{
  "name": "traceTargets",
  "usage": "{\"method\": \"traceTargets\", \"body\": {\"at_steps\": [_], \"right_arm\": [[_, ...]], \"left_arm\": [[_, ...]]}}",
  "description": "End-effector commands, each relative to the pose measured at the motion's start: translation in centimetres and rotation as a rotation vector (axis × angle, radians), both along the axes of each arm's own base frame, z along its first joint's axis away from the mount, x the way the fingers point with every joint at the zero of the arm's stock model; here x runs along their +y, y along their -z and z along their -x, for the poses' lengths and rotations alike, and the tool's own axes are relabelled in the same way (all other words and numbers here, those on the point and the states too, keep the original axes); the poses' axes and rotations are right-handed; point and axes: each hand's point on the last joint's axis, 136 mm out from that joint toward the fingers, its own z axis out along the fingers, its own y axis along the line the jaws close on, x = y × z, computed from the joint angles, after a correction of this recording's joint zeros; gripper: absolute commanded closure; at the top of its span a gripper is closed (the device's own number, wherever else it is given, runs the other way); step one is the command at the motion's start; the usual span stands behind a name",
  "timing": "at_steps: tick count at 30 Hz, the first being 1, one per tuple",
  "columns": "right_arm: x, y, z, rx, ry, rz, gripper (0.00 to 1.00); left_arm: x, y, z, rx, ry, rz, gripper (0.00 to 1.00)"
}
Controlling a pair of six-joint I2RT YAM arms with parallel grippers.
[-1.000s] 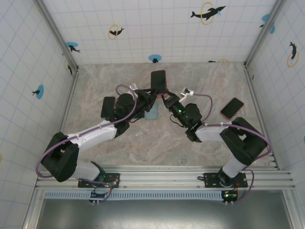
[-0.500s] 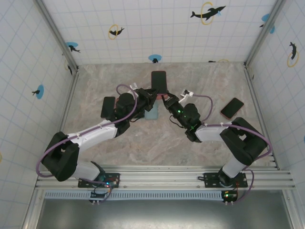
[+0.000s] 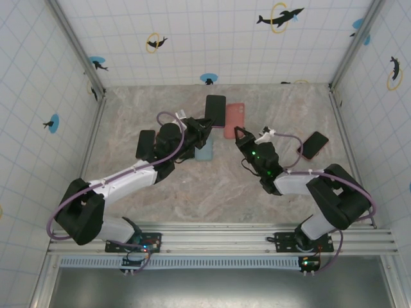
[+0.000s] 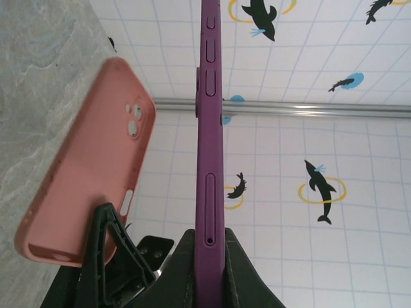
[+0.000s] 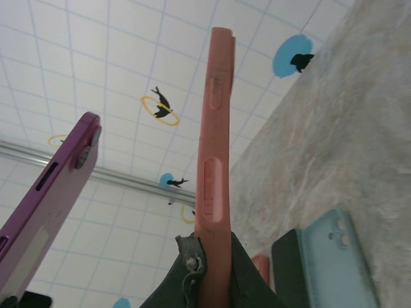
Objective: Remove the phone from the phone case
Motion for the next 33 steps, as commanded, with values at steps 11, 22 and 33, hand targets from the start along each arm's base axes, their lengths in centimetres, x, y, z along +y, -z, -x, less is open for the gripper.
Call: {"method": "traceTargets", "body": {"at_steps": [11,22,33], "right_arm": [[-6.8,0.8,1.7,0.007,0.12,0.044,0.94],[-10.2,3.3,3.8,0.065,0.192,0.073,0.94],[-12.1,4.6,4.8,0.101,0.232,0.084,0.94]], "left_arm": [[-4.3,4.1,-1.0,-0.082,0.135,-0.144,0.96],[-6.6,10.1,-2.9,0.002,0.129,-0.166,0.96],[-7.4,15.1,-5.0,0.098,0.069,-0.168,0.95]]}}
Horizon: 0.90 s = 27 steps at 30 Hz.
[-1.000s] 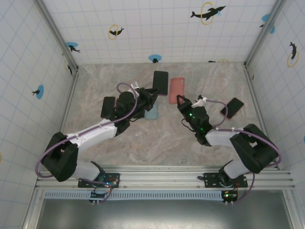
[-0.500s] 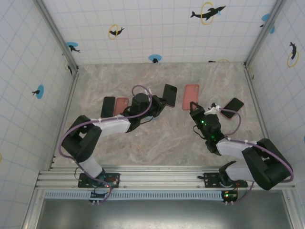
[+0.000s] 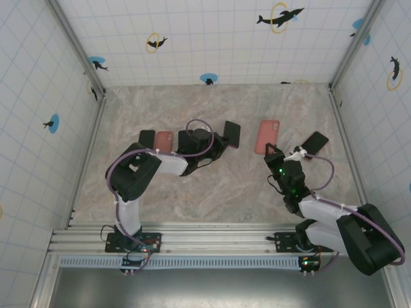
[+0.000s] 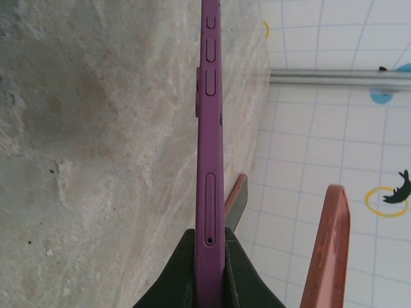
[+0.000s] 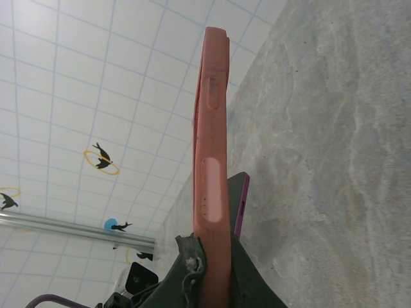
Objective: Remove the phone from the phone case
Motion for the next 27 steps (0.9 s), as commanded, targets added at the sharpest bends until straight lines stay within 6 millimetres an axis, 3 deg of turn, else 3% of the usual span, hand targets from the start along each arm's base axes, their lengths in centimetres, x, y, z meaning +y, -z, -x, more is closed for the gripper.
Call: {"method": "traceTargets", "body": {"at_steps": [1,19,27], "right_arm": [[-0.8,0.6,0.3,0.015,0.033,-0.001,0.94],[-0.5,1.4,0.3,0.041,0.012,-0.017,0.94],[-0.5,1.7,0.5,0.048,0.009,-0.022,0.94]], "left_arm": [[-0.9,-2.6,-1.6,-0.066,-0.055,0.089,0.95],[-0.2,2.0,-1.1,0.04,-0.136,0.061,0.93],[-0.4,3.6,-0.2,0.071,-0.122,0.028,0.87]]}}
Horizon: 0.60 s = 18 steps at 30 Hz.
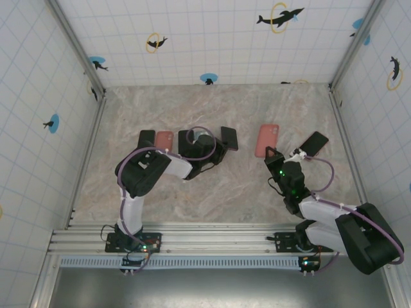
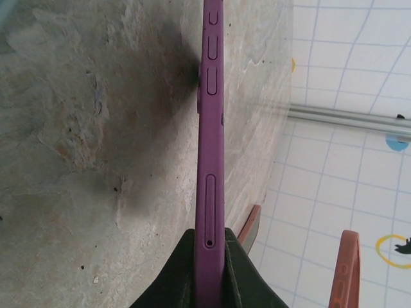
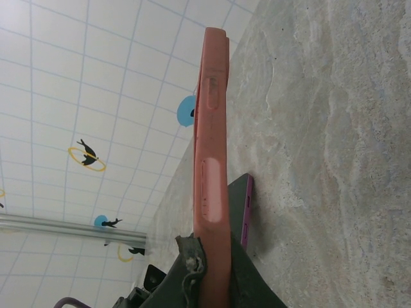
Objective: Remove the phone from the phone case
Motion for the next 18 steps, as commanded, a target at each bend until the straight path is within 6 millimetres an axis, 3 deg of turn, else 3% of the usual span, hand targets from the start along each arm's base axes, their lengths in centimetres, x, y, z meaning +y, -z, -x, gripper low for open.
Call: {"method": "traceTargets", "body": {"at_steps": [1,18], "right_arm": [[-0.5,0.3,0.2,0.004,0.017,-0.009,0.94],[0.3,1.3,0.2,0.03,-0.023,0.027,0.94]], "left_arm": [[-0.4,0.3,0.1,-0.008,-0.007,0.015,0.87],[0.7,2.5,1.4,0.01,0.043,-0.142,0.65]]}}
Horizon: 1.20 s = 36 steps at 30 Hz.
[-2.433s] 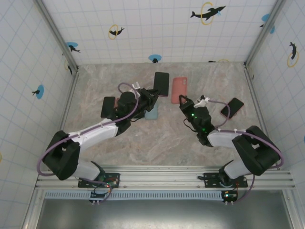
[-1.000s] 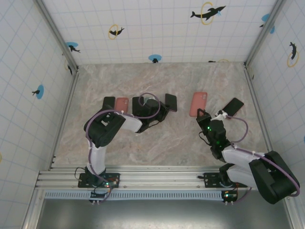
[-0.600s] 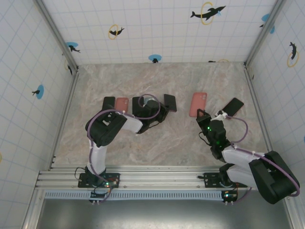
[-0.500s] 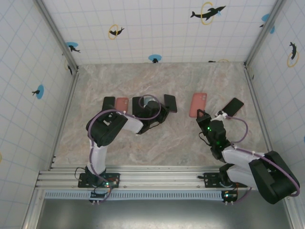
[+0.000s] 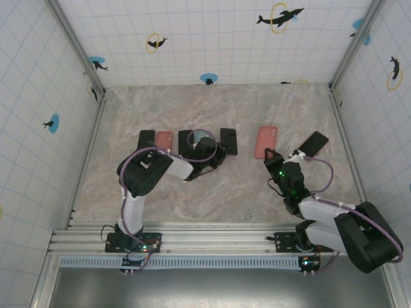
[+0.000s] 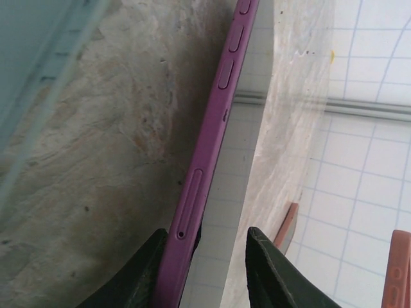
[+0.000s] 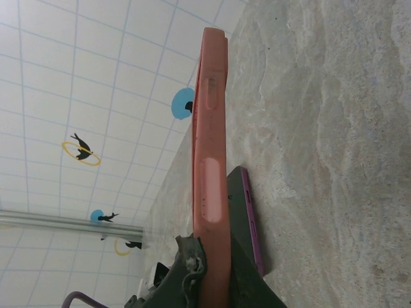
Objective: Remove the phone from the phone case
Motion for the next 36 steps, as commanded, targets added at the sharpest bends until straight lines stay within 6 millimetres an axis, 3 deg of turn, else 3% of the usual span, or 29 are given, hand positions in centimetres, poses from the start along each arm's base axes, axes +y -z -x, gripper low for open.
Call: {"method": "traceTargets", "body": {"at_steps": [1,6,25,36], "right_arm": [[0.1,0.5,-0.1,0.008,-0.01,0.03,0.94],[0.9,1.2,-0.3,0.015,-0.055,0.103,0.94],[3.9,3.0,-3.7,0.009,-0.151,0.169,0.94],[5.2,4.6,-5.5,0.011,-0.259,0.167,0.93]], "left_arm": [[0.5,0.2,0.6,-0.014,0.015,-0.052,0.64],[0.9,0.7,1.3,-0.009,0.038,-0.085,0.54],[2.7,1.6,3.4,0.003,0.139,-0.239,0.38],[3.4,-0.1,3.3,-0.058,0.175,-0.278,0.33]]}}
